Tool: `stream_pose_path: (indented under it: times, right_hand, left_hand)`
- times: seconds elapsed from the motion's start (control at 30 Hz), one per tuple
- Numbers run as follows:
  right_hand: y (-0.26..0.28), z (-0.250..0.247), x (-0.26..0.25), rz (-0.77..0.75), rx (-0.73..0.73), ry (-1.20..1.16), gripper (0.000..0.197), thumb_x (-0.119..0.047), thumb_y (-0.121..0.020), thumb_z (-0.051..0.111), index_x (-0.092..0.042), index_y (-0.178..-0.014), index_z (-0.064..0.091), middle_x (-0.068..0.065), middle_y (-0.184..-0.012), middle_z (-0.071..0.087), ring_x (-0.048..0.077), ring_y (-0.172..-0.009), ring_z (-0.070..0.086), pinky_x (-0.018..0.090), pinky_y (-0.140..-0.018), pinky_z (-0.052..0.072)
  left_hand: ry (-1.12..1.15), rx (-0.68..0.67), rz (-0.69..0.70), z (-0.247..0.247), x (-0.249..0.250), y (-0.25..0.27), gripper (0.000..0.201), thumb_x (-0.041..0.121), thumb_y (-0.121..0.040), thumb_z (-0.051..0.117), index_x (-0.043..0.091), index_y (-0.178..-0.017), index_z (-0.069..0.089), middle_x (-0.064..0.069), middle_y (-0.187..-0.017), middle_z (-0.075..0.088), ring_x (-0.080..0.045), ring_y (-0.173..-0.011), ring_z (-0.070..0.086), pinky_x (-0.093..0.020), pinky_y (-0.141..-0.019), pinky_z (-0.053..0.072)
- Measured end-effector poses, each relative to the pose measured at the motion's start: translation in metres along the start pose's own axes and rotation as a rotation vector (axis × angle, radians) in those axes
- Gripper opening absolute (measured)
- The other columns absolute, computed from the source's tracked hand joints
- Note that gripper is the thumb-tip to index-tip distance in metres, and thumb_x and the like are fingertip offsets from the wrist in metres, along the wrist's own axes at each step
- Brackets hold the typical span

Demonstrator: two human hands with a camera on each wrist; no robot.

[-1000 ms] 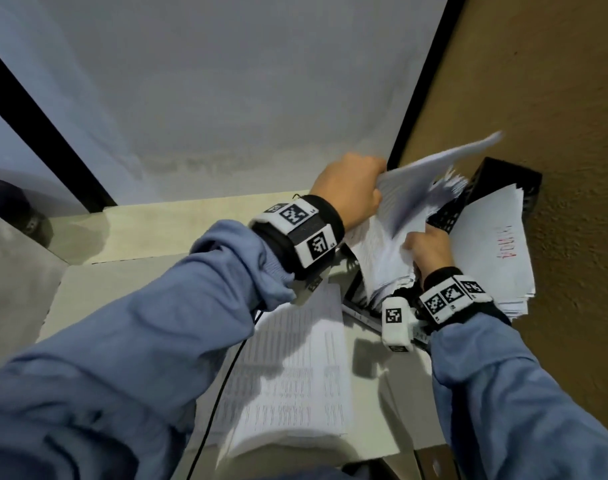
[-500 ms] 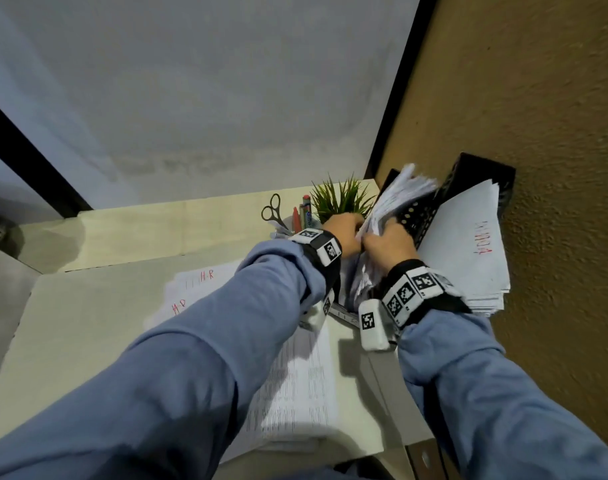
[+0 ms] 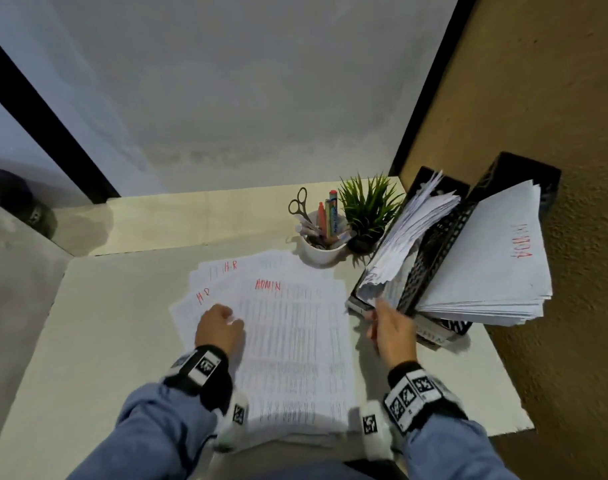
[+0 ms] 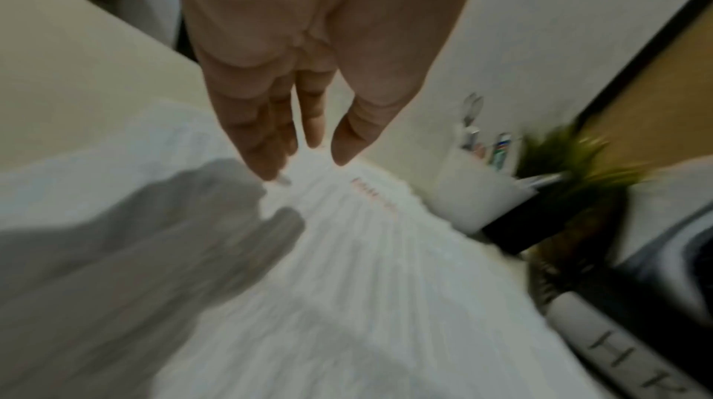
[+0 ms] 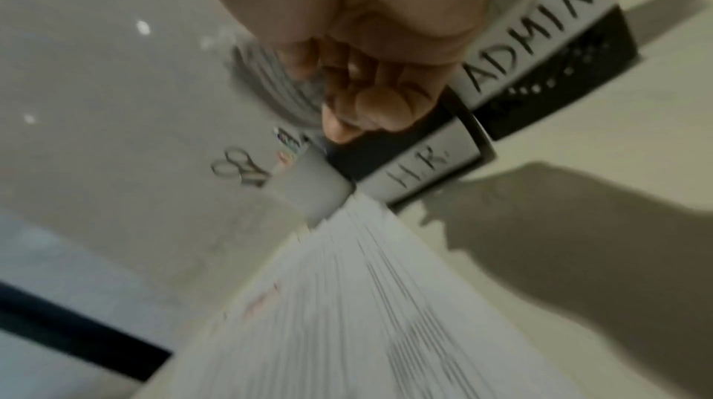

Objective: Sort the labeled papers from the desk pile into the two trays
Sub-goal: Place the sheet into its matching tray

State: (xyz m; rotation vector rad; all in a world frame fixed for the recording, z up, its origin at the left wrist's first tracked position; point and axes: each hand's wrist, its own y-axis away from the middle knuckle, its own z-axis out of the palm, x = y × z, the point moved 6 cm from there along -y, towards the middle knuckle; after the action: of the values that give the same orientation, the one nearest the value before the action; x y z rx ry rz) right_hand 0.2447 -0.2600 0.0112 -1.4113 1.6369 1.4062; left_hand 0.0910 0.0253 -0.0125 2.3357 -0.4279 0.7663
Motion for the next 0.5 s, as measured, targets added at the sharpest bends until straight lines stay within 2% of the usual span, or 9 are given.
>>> stream_pose_path:
  times: [0.1, 0.2, 0.23, 0.3, 0.33, 0.4, 0.43, 0.47, 0.5]
  right_hand:
    - [0.003, 0.026, 0.041, 0.067, -0.085, 0.295, 0.028, -0.026, -0.091, 0.057, -0.018, -0.064, 0.054, 0.003, -0.068, 0.054, 0.019, -0.071, 0.051, 0.026, -0.068, 0.039]
    - [0.011, 0.05, 0.057, 0.08, -0.179, 0.377, 0.034, -0.022, -0.086, 0.058, -0.029, -0.061, 0.037, -0.004, -0.071, 0.041, 0.016, -0.073, 0.042, 0.021, -0.063, 0.035]
    - [0.014, 0.057, 0.057, 0.063, -0.191, 0.394, 0.03, -0.019, -0.086, 0.058, -0.028, -0.062, 0.041, -0.004, -0.07, 0.044, 0.016, -0.07, 0.046, 0.019, -0.058, 0.037]
    - [0.02, 0.067, 0.054, 0.069, -0.198, 0.417, 0.003, -0.015, -0.084, 0.058, -0.015, -0.084, 0.061, 0.005, -0.086, 0.059, 0.021, -0.077, 0.057, 0.018, -0.064, 0.044]
    - [0.021, 0.072, 0.056, 0.071, -0.199, 0.426, 0.019, -0.015, -0.083, 0.058, -0.012, -0.102, 0.062, 0.009, -0.1, 0.061, 0.023, -0.086, 0.06, 0.021, -0.073, 0.046]
    - [0.022, 0.079, 0.056, 0.069, -0.202, 0.42, 0.034, -0.012, -0.083, 0.059, -0.011, -0.117, 0.059, 0.011, -0.112, 0.06, 0.025, -0.096, 0.06, 0.025, -0.08, 0.046]
    - [0.021, 0.08, 0.056, 0.057, -0.197, 0.425, 0.036, -0.01, -0.083, 0.058, -0.011, -0.119, 0.058, 0.011, -0.113, 0.06, 0.025, -0.096, 0.06, 0.026, -0.08, 0.047]
    - [0.022, 0.081, 0.054, 0.05, -0.188, 0.418, 0.037, -0.01, -0.082, 0.059, -0.011, -0.119, 0.058, 0.011, -0.113, 0.06, 0.025, -0.095, 0.06, 0.028, -0.082, 0.049]
    - [0.021, 0.079, 0.053, 0.046, -0.161, 0.412, 0.037, -0.011, -0.081, 0.06, -0.011, -0.118, 0.058, 0.01, -0.112, 0.06, 0.024, -0.094, 0.06, 0.03, -0.083, 0.05]
  left_hand:
    - [-0.07, 0.051, -0.123, -0.007, -0.047, 0.008, 0.045, 0.012, -0.086, 0.059, 0.0, -0.127, 0.048, -0.021, -0.13, 0.048, -0.035, -0.115, 0.051, -0.036, -0.095, 0.04]
    - [-0.033, 0.101, -0.134, -0.003, -0.064, 0.012, 0.046, 0.014, -0.084, 0.058, 0.0, -0.127, 0.045, -0.019, -0.127, 0.049, -0.035, -0.112, 0.052, -0.039, -0.094, 0.043]
    - [-0.004, 0.106, -0.125, 0.0, -0.066, 0.014, 0.046, 0.015, -0.085, 0.058, 0.001, -0.127, 0.044, -0.018, -0.125, 0.051, -0.034, -0.111, 0.052, -0.038, -0.093, 0.044]
    - [0.087, 0.076, -0.151, 0.007, -0.067, 0.018, 0.046, 0.017, -0.086, 0.057, 0.005, -0.128, 0.043, -0.016, -0.118, 0.056, -0.033, -0.106, 0.056, -0.034, -0.088, 0.044]
    - [0.114, 0.046, -0.171, 0.011, -0.067, 0.02, 0.044, 0.017, -0.087, 0.057, 0.006, -0.127, 0.044, -0.016, -0.112, 0.06, -0.033, -0.101, 0.058, -0.032, -0.083, 0.044]
    - [0.133, 0.015, -0.141, 0.016, -0.066, 0.022, 0.026, 0.014, -0.088, 0.055, 0.004, -0.111, 0.052, -0.019, -0.094, 0.061, -0.034, -0.089, 0.06, -0.028, -0.072, 0.04]
    - [0.136, 0.001, -0.106, 0.017, -0.065, 0.023, 0.01, 0.013, -0.088, 0.054, 0.003, -0.092, 0.054, -0.019, -0.08, 0.056, -0.033, -0.077, 0.057, -0.027, -0.068, 0.035]
    - [0.164, -0.001, -0.082, 0.019, -0.066, 0.022, 0.017, 0.012, -0.088, 0.053, 0.006, -0.074, 0.047, -0.015, -0.066, 0.045, -0.028, -0.065, 0.048, -0.027, -0.064, 0.031]
    - [0.194, 0.001, -0.064, 0.02, -0.07, 0.022, 0.028, 0.011, -0.088, 0.054, 0.011, -0.064, 0.038, -0.008, -0.06, 0.037, -0.023, -0.06, 0.039, -0.027, -0.063, 0.029]
